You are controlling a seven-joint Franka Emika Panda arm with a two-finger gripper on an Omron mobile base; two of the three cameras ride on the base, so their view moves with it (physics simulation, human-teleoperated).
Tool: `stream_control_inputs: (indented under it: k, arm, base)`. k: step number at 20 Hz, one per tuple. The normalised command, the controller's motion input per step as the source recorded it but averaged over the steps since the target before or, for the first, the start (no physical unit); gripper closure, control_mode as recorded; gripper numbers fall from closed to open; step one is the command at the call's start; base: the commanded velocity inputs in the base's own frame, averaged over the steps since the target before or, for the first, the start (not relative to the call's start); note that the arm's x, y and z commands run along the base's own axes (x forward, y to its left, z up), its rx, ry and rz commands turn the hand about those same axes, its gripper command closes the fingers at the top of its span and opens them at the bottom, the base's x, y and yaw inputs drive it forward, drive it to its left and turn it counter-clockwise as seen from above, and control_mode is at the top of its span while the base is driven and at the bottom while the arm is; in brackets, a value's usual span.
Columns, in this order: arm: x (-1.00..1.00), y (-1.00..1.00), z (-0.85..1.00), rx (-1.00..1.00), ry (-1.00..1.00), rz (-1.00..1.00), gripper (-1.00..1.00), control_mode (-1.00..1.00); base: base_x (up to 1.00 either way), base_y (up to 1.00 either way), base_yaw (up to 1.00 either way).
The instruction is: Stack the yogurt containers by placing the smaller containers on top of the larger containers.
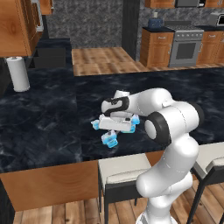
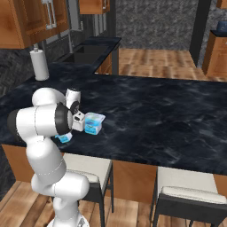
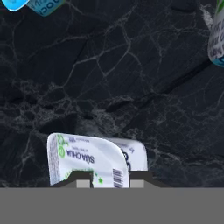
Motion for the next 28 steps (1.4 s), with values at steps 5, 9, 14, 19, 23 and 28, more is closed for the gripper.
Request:
stream_control_inputs:
  k: [5, 9, 14, 19, 23, 28]
  arm:
    - [0.0, 0.0, 0.0, 0.04, 0.0, 0.0, 1.0, -1.0]
    - [0.0, 0.0, 0.01, 0.06, 0.0, -0.01, 1.0, -1.0]
    - [0.0, 0.0, 0.11, 0.09, 0.0, -0.01, 1.0, -1.0]
    - [0.0, 0.0, 0.26, 0.07, 0.0, -0.03, 1.0, -1.0]
    - [0.0, -0.01, 0.26, 0.06, 0.0, -0.04, 1.0, -1.0]
    - [0.0, -0.12, 0.27, 0.06, 0.0, -0.02, 1.0, -1.0]
  base:
    - [0.0, 0.0, 0.0]
    - [0.0, 0.0, 0.0]
    - [0.0, 0.0, 0.0]
    - [0.0, 0.0, 0.0]
    - [0.0, 0.0, 0.0]
    - [0.0, 0.0, 0.0]
